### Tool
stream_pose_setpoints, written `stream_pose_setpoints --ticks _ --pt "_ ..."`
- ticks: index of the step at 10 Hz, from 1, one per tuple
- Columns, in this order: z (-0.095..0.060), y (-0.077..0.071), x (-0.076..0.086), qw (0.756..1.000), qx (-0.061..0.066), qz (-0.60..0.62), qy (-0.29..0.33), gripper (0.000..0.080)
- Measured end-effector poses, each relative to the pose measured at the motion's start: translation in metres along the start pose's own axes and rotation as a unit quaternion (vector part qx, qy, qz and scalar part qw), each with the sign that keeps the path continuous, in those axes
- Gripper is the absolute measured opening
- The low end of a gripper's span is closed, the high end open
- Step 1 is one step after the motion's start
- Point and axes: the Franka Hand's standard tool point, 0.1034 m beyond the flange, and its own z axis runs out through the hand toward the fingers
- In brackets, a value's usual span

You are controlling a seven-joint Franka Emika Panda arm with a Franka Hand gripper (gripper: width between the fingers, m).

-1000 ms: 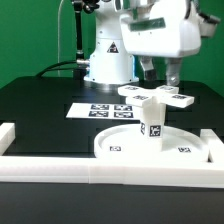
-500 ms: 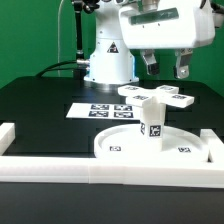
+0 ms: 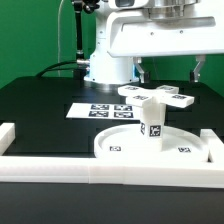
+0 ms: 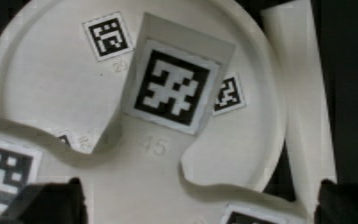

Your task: Assemble round table

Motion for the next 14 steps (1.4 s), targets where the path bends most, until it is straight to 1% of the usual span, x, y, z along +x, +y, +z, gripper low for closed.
stream_pose_setpoints --ticks 2,3,5,6,8,9,11,12,13,14 --pt "0.0 0.002 0.0 0.996 -0.001 -0.086 0.0 0.0649" --pt "0.0 0.002 0.0 0.995 -0.001 -0.102 0.0 0.0649" --pt "0.0 0.005 0.001 0.977 -0.002 -0.214 0.0 0.0649" --pt "-0.001 0.006 0.001 0.96 -0.008 -0.279 -0.003 0.0649" --pt "-0.003 0.005 0.001 0.924 -0.018 -0.381 -0.011 0.0649" --pt "-0.002 0.006 0.001 0.915 -0.017 -0.402 -0.011 0.0649" --pt "-0.002 0.008 0.002 0.889 -0.017 -0.457 -0.013 0.0649" --pt "-0.002 0.01 0.002 0.87 -0.018 -0.493 -0.013 0.0649" --pt "0.0 0.012 0.003 0.834 -0.018 -0.551 -0.015 0.0649" --pt "0.0 0.011 0.003 0.809 -0.02 -0.587 -0.018 0.0649"
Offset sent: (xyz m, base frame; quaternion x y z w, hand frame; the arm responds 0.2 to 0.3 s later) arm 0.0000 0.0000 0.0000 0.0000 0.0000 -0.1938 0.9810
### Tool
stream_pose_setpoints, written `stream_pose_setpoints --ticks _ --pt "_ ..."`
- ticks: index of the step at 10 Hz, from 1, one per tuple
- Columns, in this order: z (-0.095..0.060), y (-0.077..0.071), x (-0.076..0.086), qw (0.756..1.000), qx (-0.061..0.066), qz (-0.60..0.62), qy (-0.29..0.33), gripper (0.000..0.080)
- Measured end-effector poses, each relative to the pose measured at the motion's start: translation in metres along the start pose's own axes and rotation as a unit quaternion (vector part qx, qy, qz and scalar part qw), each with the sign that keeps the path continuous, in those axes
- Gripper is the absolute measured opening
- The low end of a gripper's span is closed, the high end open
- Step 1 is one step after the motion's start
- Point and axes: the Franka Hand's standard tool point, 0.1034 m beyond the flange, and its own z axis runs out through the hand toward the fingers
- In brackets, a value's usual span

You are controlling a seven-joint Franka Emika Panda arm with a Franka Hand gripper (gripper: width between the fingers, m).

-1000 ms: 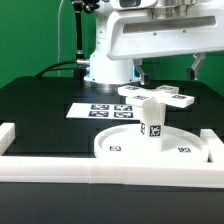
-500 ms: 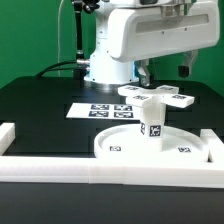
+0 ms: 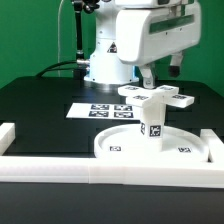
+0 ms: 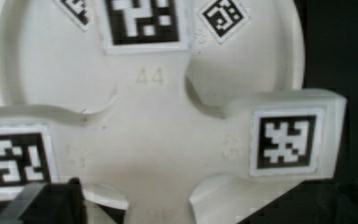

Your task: Assemble round table

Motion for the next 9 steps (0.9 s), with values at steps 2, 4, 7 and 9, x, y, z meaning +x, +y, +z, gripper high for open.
stream_pose_setpoints --ticks 2,4,7,9 --pt "0.0002 0.0 0.0 0.996 -0.006 -0.087 -0.014 0.0649" --pt "0.0005 0.0023 -0.0042 0.992 -0.005 -0.129 -0.016 0.0649" --pt "0.0008 0.0039 -0.0039 0.974 -0.009 -0.226 -0.015 0.0649" --pt "0.0026 0.0055 -0.0063 0.951 -0.01 -0.307 -0.029 0.0649"
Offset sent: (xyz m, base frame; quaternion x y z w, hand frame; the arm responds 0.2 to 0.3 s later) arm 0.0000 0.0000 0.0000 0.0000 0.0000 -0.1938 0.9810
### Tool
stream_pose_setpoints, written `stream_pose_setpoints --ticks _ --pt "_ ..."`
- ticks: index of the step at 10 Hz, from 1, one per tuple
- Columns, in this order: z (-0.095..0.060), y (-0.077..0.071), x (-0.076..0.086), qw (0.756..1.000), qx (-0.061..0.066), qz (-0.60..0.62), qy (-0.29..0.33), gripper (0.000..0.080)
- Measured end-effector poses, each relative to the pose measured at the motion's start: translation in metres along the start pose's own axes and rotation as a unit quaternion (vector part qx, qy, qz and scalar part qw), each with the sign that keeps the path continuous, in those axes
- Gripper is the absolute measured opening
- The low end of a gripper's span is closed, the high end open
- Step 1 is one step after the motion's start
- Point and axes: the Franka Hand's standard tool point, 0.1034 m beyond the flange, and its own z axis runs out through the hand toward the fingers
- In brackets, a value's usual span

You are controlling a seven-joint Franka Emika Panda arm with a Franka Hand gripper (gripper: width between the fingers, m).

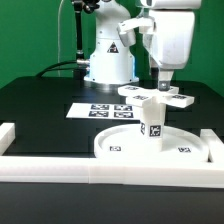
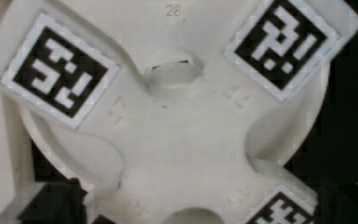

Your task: Assemble round table

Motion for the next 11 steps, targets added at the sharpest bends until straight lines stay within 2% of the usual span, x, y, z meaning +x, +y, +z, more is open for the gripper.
stream_pose_setpoints --ticks 3,7,11 --pt "0.005 -0.002 -0.007 0.996 0.007 -0.085 -0.016 0.0649" --pt "0.012 0.002 -0.008 0.998 0.01 -0.054 -0.017 0.0649" --pt "0.019 0.0 -0.008 0.999 0.015 -0.04 -0.017 0.0649"
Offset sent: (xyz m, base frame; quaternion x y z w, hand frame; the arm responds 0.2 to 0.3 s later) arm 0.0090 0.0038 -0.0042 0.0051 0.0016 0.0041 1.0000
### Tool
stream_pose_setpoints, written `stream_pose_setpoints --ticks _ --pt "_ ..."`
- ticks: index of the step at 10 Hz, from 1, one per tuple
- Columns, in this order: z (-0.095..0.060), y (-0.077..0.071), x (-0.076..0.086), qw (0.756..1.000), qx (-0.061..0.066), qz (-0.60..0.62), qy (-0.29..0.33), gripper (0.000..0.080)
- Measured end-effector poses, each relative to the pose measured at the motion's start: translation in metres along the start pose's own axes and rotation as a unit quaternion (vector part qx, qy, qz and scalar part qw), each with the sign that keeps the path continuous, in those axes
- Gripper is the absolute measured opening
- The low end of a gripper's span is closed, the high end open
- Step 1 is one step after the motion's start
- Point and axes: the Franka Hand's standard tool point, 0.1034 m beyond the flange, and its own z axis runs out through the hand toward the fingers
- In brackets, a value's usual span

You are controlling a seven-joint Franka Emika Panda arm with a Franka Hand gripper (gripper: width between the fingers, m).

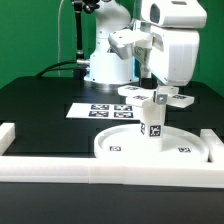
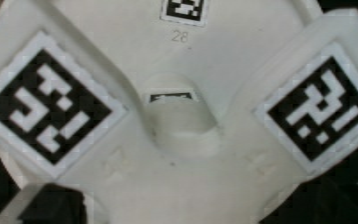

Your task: Assemble round table

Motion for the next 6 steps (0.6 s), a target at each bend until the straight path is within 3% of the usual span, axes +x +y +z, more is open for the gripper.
stream_pose_setpoints --ticks 2,6 --pt "0.0001 0.0 -0.0012 1.0 0.0 -0.005 -0.005 0.0436" --pt "0.0 -0.0001 -0.0025 1.0 0.0 0.028 -0.006 0.0437"
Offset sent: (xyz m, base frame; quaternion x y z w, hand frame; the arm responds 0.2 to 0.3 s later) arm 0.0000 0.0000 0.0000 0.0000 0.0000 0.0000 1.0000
